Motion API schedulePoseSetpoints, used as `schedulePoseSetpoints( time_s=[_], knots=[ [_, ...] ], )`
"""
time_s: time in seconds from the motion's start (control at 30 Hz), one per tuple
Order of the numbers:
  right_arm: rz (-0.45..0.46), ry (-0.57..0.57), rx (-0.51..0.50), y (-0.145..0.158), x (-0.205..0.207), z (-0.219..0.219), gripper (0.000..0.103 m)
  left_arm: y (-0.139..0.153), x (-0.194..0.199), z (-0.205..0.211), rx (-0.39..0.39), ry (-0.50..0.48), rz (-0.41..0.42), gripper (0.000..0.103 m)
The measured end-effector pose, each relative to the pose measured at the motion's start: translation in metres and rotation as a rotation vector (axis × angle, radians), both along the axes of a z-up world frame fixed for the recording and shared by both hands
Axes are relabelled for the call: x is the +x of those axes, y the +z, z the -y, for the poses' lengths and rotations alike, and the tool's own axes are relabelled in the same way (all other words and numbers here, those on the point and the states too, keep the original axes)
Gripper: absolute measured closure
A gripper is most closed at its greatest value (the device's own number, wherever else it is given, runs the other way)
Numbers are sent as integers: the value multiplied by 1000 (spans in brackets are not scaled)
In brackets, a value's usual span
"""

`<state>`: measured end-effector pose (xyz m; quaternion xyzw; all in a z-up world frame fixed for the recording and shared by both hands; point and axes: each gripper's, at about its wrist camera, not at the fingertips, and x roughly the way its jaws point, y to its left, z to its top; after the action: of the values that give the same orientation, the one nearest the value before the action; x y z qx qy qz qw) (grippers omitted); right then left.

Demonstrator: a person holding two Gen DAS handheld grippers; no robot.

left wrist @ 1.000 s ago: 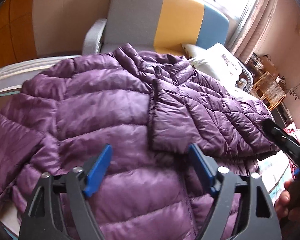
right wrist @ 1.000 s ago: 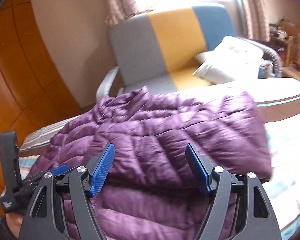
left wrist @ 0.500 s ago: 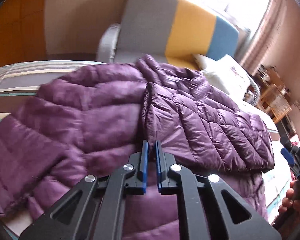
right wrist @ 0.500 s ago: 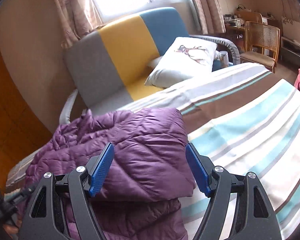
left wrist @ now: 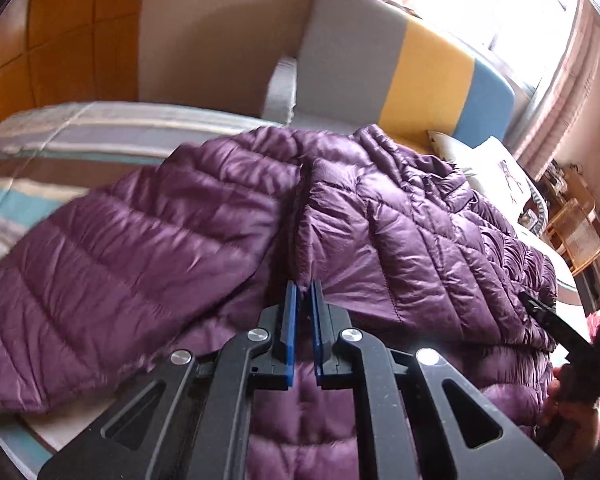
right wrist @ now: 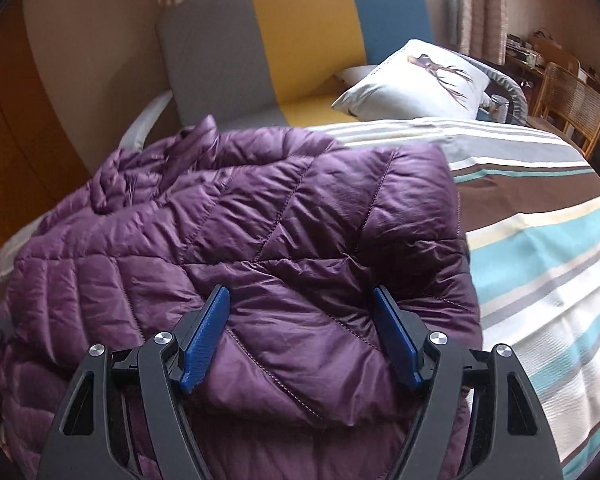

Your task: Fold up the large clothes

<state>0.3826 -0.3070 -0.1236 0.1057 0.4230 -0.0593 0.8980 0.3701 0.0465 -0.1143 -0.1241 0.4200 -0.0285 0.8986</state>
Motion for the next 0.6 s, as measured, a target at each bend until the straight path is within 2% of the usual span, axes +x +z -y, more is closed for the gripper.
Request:
schedulePoseSetpoints(
  time_s=[0.2, 0.33, 0.4, 0.47, 0.6],
  knots=[
    [-50, 43, -93, -15, 9, -16, 26, -20, -8, -10, -2, 22, -32, 99],
    [-54, 44, -129, -19, 10, -21, 26, -21, -5, -8, 8, 29, -44, 95],
    [-52, 44, -133, -19, 9, -21, 26, -18, -8, -10, 8, 45, -46, 84],
    [-49, 44, -137, -19, 7, -22, 26, -12, -17, -18, -18, 65, -40, 60],
    [-47, 42, -141, -18, 9, -22, 26, -1, -41, -41, -65, 114, -22, 55]
  ],
)
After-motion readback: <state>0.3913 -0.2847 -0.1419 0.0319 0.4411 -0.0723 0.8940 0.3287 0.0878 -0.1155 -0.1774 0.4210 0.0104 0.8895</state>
